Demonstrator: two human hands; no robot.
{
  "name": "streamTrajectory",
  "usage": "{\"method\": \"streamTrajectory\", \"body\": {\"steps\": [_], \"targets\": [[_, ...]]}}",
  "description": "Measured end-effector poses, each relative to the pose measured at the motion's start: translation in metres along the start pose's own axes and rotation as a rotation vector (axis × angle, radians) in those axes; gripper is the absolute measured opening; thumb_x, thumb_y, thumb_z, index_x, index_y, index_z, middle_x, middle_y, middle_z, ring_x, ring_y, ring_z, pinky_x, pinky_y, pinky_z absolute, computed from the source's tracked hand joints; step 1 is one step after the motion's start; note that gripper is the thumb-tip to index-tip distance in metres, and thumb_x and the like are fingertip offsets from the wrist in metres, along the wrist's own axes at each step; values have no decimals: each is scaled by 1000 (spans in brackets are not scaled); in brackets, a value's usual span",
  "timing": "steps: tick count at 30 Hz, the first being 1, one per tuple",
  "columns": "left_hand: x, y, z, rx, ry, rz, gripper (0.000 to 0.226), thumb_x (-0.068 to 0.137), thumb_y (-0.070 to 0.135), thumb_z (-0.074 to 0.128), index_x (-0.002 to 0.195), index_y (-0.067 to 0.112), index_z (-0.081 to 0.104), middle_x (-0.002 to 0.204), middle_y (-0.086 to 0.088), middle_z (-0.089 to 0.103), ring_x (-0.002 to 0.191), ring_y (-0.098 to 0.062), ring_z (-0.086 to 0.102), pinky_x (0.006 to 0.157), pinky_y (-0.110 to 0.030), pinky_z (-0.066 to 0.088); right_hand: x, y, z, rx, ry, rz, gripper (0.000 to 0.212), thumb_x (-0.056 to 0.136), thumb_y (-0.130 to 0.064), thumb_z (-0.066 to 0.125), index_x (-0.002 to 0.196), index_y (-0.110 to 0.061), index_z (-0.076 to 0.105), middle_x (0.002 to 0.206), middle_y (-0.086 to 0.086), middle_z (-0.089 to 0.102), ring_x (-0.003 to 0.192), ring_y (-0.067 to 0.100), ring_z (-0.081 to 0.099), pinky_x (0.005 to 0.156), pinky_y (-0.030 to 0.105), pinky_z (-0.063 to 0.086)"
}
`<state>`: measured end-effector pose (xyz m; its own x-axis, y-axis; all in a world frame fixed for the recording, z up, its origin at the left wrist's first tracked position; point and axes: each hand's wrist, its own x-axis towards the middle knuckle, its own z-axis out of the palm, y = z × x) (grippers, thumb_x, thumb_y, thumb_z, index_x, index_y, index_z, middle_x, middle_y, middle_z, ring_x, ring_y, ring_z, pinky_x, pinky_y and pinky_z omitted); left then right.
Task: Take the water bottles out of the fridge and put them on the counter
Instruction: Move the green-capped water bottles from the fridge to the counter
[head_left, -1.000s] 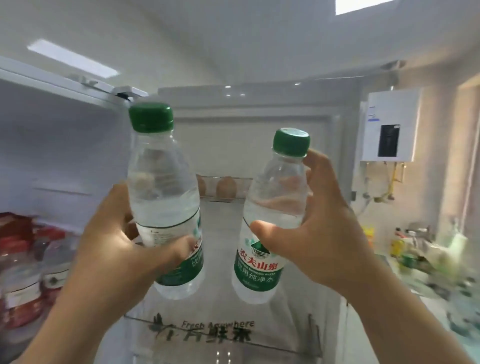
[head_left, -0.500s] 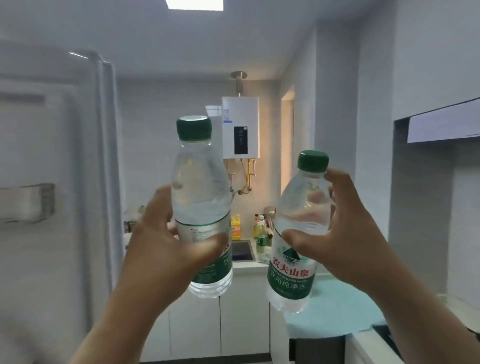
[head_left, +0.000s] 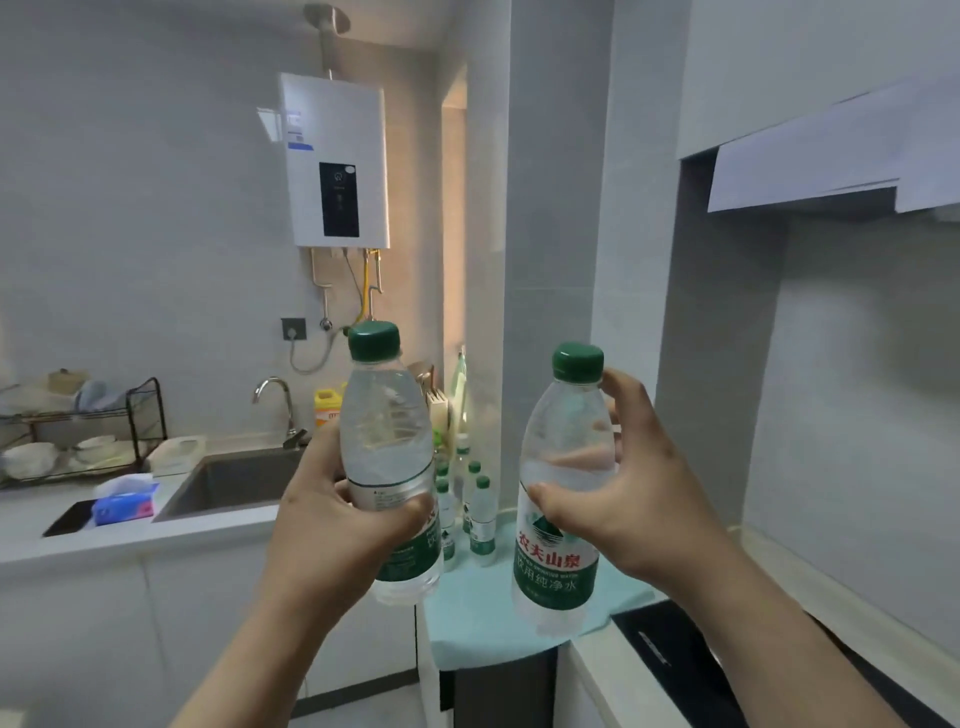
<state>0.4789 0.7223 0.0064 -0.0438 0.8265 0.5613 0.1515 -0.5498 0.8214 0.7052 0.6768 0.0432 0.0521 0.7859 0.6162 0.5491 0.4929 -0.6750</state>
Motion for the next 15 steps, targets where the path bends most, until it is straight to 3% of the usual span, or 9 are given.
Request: {"method": "streamTrajectory", "body": {"steps": [4,7,12,15], "targets": [[50,-78,30,-48,13,-71,77,43,28,83,116,34,61,95,11,75,82,-8,73,67,-24,58,42,72,29,-63,25,91,81,63,-31,83,117,-64,32,120,-9,54,97,7,64,82,33,55],[98,-147,52,-43,11,-131,76,50,17,85,119,35,58,96,15,74,83,-5,71,68,-25,57,84,135,65,-85,39,166,83,59,-38,80,122,-59,30,123,-11,50,104,8,58,89,36,53],[148,-249,95,-13,-6,-238,77,64,2,85,111,52,50,90,43,63,82,19,61,59,-6,48,139,240,131,-123,29,230,81,65,-33,82,116,-62,27,119,-16,40,110,7,48,95,25,41],[164,-321,125,54,-29,-322,81,62,9,86,104,68,47,95,42,61,86,16,61,69,-17,51,161,317,172,-145,-45,331,82,65,-38,81,130,-50,32,119,-14,39,113,9,49,92,25,43]]}}
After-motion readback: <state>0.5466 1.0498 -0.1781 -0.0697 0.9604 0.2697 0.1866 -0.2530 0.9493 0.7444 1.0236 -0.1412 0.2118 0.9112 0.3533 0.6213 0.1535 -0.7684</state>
